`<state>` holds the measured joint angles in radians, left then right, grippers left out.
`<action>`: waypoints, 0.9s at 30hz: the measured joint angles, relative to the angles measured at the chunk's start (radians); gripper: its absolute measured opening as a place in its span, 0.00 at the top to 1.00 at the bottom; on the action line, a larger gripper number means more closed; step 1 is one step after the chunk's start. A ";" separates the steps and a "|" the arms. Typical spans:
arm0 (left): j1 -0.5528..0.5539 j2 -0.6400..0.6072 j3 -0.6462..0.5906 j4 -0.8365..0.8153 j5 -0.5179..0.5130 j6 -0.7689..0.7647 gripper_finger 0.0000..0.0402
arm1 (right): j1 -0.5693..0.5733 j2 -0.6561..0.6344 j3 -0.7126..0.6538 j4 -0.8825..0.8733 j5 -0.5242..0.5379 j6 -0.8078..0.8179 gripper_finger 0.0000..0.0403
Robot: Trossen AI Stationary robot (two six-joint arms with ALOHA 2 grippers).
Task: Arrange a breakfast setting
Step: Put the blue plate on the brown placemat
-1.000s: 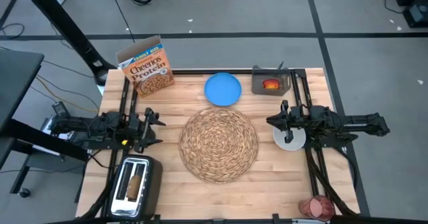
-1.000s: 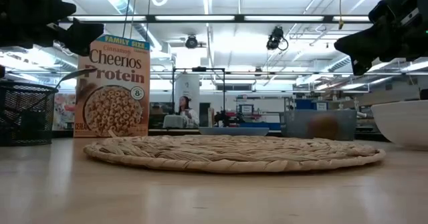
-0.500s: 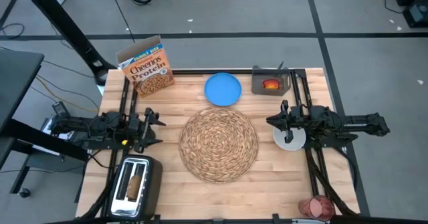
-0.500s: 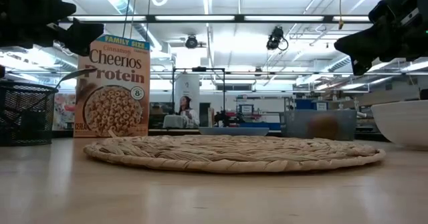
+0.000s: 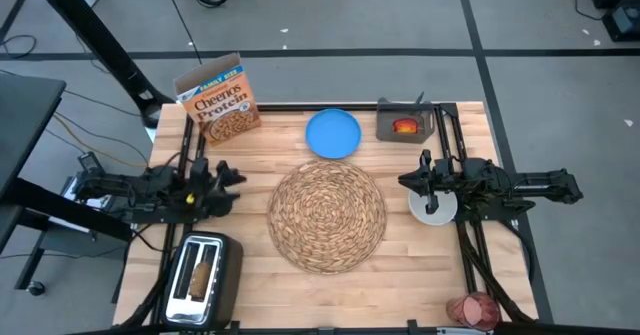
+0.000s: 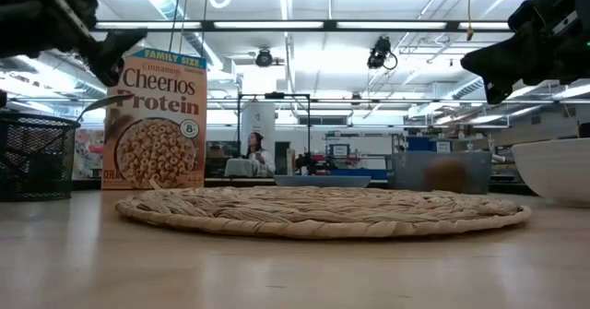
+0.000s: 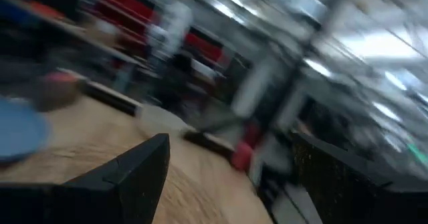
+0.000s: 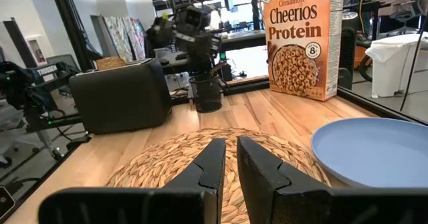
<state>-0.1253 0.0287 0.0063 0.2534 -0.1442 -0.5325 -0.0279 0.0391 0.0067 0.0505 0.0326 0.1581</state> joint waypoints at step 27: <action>0.006 0.819 0.583 -0.105 -0.618 -0.186 0.21 | 0.000 0.000 0.000 0.030 0.000 0.000 0.88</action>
<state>-0.1188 0.8477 0.5895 0.1481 -0.7621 -0.7182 -0.0280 0.0391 0.0067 0.0807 0.0326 0.1585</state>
